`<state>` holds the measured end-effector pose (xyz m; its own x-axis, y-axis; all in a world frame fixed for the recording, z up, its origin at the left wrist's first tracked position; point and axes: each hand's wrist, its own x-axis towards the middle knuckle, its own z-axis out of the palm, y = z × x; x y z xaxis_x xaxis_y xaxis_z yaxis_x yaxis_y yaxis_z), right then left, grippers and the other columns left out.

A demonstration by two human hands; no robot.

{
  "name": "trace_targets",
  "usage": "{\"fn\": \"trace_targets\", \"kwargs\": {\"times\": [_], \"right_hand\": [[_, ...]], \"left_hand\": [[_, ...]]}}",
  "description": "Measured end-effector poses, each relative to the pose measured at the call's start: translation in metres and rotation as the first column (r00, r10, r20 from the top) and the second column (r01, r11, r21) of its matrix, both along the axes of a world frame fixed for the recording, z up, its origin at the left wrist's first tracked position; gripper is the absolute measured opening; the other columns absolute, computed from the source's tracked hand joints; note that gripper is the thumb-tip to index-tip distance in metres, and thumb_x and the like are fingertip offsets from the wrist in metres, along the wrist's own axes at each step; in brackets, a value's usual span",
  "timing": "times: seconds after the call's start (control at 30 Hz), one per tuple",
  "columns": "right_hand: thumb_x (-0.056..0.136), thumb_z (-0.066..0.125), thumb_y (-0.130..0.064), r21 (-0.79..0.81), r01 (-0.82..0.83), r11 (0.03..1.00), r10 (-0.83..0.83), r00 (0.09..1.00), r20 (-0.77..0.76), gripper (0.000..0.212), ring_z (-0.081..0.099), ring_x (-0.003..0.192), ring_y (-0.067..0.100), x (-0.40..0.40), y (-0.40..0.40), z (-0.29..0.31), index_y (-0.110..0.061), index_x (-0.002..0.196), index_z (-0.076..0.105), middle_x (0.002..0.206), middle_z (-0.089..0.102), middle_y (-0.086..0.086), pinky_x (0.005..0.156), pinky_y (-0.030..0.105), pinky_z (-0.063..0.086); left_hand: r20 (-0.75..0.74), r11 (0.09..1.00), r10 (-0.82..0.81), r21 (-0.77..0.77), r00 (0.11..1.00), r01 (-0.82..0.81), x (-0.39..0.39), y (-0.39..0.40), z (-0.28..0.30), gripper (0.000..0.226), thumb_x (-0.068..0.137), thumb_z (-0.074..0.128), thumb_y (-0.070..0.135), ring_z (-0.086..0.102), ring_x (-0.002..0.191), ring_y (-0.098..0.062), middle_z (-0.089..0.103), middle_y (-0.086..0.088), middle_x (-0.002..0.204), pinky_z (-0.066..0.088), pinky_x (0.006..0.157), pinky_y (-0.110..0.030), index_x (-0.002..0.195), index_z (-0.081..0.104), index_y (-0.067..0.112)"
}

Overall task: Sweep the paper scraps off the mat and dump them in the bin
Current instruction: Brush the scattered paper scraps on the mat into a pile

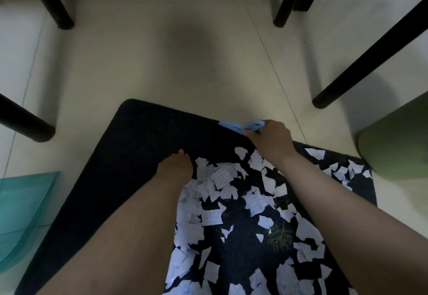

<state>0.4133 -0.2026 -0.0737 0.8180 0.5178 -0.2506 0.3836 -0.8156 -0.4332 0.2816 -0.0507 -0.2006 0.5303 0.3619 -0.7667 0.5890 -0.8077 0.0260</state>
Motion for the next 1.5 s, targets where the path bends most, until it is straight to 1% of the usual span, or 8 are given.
{"fn": "trace_targets", "kwargs": {"times": [0.17,0.4,0.5,0.63,0.73,0.9,1.3,1.5], "right_hand": [[0.092,0.058,-0.036,-0.089,-0.104,0.991,0.095,0.991,-0.097,0.032,0.063,0.079,0.016,-0.024,0.015,-0.022,-0.018,0.117,0.065,0.100,0.070,0.007,0.065,0.021,0.043],[0.094,0.052,-0.039,-0.156,-0.275,0.949,0.249,0.954,-0.166,0.028,0.062,0.084,0.019,-0.058,-0.013,-0.020,-0.018,0.108,0.065,0.094,0.067,0.005,0.073,0.032,0.045],[0.093,0.052,-0.040,-0.176,-0.319,0.931,0.294,0.943,-0.156,0.027,0.059,0.075,0.014,-0.057,-0.022,-0.012,-0.020,0.106,0.066,0.084,0.064,-0.002,0.063,0.025,0.040],[0.092,0.057,-0.038,-0.052,-0.152,0.987,0.148,0.986,-0.076,0.019,0.061,0.071,0.013,-0.041,-0.023,-0.003,-0.025,0.101,0.067,0.078,0.065,-0.006,0.059,0.024,0.044],[0.093,0.056,-0.037,-0.057,-0.048,0.997,0.049,0.999,0.016,0.023,0.055,0.069,0.014,-0.024,-0.022,-0.009,-0.028,0.072,0.056,0.061,0.051,-0.008,0.048,0.020,0.029],[0.095,0.052,-0.035,-0.074,-0.003,0.997,0.006,0.999,0.036,0.027,0.063,0.090,0.020,0.000,-0.034,-0.029,-0.021,0.114,0.066,0.099,0.069,0.007,0.064,0.020,0.035],[0.091,0.054,-0.041,-0.142,-0.157,0.977,0.140,0.982,-0.126,0.026,0.063,0.081,0.019,-0.010,-0.076,-0.034,-0.027,0.107,0.068,0.093,0.067,0.001,0.070,0.032,0.048],[0.093,0.054,-0.036,-0.029,0.125,0.992,-0.123,0.991,0.042,0.026,0.060,0.078,0.025,0.022,-0.089,-0.007,-0.015,0.102,0.067,0.080,0.065,0.006,0.061,0.027,0.038]], "left_hand": [[-0.022,1.000,0.004,-0.010,1.000,-0.004,0.000,0.000,0.004,0.070,0.099,0.041,0.012,0.016,0.146,-0.029,-0.004,-0.009,0.161,0.026,0.117,-0.046,0.155,-0.001,0.010],[0.000,1.000,-0.006,-0.007,1.000,0.006,-0.001,0.001,0.002,0.069,0.098,0.043,0.011,0.017,0.146,-0.030,-0.004,-0.008,0.161,0.027,0.116,-0.046,0.155,0.002,0.010],[0.004,1.000,0.002,-0.002,1.000,-0.002,-0.001,-0.001,0.005,0.071,0.098,0.043,0.010,0.013,0.147,-0.030,-0.007,-0.007,0.161,0.026,0.117,-0.046,0.155,0.001,0.010],[-0.052,1.000,-0.001,-0.016,0.999,0.001,0.001,0.001,0.006,0.074,0.098,0.045,0.019,0.016,0.146,-0.028,-0.005,-0.007,0.161,0.026,0.117,-0.046,0.155,-0.003,0.011],[-0.089,1.000,-0.014,0.002,0.996,0.015,0.007,-0.004,0.012,0.072,0.099,0.045,0.022,0.024,0.143,-0.030,-0.006,-0.009,0.161,0.030,0.115,-0.045,0.155,0.001,0.012],[0.136,0.987,-0.163,0.011,0.977,0.163,0.034,-0.040,0.020,0.067,0.098,0.049,0.018,0.020,0.144,-0.029,-0.003,-0.008,0.161,0.034,0.112,-0.045,0.154,0.014,0.014],[-0.007,0.984,-0.177,0.013,0.984,0.177,0.070,-0.065,0.003,0.063,0.097,0.042,0.017,0.038,0.133,-0.027,0.023,-0.006,0.154,0.036,0.109,-0.045,0.154,0.015,0.017],[-0.091,0.988,-0.152,0.007,0.984,0.153,0.073,-0.065,0.000,0.071,0.098,0.043,0.017,0.026,0.143,-0.028,0.010,-0.005,0.161,0.029,0.115,-0.045,0.155,0.001,0.013]]}}
